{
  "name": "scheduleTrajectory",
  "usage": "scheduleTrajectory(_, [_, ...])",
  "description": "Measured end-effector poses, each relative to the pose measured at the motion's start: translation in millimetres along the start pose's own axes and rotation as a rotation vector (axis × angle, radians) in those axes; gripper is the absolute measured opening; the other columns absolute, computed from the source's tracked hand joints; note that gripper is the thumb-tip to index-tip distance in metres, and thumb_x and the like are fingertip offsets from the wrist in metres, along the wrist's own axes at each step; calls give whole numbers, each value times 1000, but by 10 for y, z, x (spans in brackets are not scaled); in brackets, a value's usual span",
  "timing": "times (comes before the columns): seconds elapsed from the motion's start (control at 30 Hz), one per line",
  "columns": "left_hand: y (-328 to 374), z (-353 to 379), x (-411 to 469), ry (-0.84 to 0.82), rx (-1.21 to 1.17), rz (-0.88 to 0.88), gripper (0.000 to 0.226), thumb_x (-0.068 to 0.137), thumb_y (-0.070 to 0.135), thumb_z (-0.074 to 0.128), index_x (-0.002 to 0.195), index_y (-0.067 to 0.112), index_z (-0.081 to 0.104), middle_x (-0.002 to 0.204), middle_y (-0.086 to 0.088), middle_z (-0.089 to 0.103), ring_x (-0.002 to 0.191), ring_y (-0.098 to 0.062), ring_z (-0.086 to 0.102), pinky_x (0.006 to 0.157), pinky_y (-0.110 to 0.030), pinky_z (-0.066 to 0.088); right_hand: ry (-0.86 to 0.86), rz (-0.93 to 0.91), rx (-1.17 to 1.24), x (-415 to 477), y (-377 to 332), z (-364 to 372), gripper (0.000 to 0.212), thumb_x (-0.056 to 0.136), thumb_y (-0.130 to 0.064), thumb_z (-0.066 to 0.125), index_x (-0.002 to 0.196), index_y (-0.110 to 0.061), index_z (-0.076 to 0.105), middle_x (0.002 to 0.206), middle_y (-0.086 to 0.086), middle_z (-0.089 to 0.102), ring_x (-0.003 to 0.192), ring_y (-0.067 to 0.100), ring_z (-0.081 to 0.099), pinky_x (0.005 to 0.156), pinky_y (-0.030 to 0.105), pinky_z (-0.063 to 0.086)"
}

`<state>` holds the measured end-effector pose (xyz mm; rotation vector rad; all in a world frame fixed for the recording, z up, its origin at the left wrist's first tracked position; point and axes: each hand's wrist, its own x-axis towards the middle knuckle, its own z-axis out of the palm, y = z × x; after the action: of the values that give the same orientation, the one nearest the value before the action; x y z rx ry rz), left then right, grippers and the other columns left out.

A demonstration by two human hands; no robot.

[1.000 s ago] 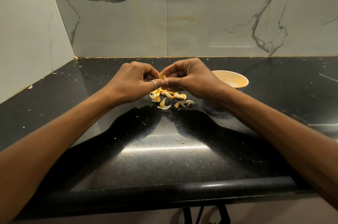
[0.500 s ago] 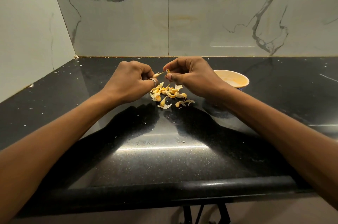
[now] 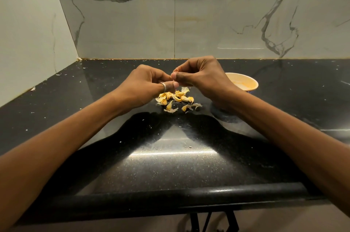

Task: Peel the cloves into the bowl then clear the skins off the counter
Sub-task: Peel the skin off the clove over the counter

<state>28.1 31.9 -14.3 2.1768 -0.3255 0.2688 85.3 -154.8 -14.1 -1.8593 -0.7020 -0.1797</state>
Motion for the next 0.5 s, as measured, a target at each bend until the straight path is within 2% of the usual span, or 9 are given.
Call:
scheduleTrajectory(0.1, [16,25,-13,35,-76,-37,13,91,21,72,95,10,77,64,8,70,48,5,52,52,-9,39,-35,6,17,5,11,15,12,86,-13,77,97,-9,79,91,5,78,92,21,74,86,37,61])
scheduleTrajectory(0.17, [29,34,-21,62,-122,-60,13,93,15,70,98,6,76,74,-3,74,43,5,49,47,-6,36,-60,3,28,2,10,23,16,88,-9,75,103,-6,77,95,6,77,93,19,73,86,31,60])
scheduleTrajectory(0.23, [16,26,-17,81,-110,-64,11,93,15,70,97,7,77,82,-9,75,44,5,47,46,-6,35,-72,-2,19,4,12,23,17,89,-8,73,105,-5,76,96,7,77,94,19,73,88,32,60])
scheduleTrajectory(0.37, [-37,8,12,102,-45,-59,9,91,20,72,88,15,78,81,-5,76,50,3,49,57,-19,39,-63,-33,-14,5,13,34,13,91,-10,73,102,-7,76,94,7,77,95,23,73,90,42,60])
scheduleTrajectory(0.5, [-53,0,21,113,-18,-52,8,90,20,74,87,15,79,76,1,76,54,8,54,65,-25,40,-42,-50,-20,-9,-3,48,11,92,-12,71,98,-5,76,90,10,76,89,24,74,86,42,61])
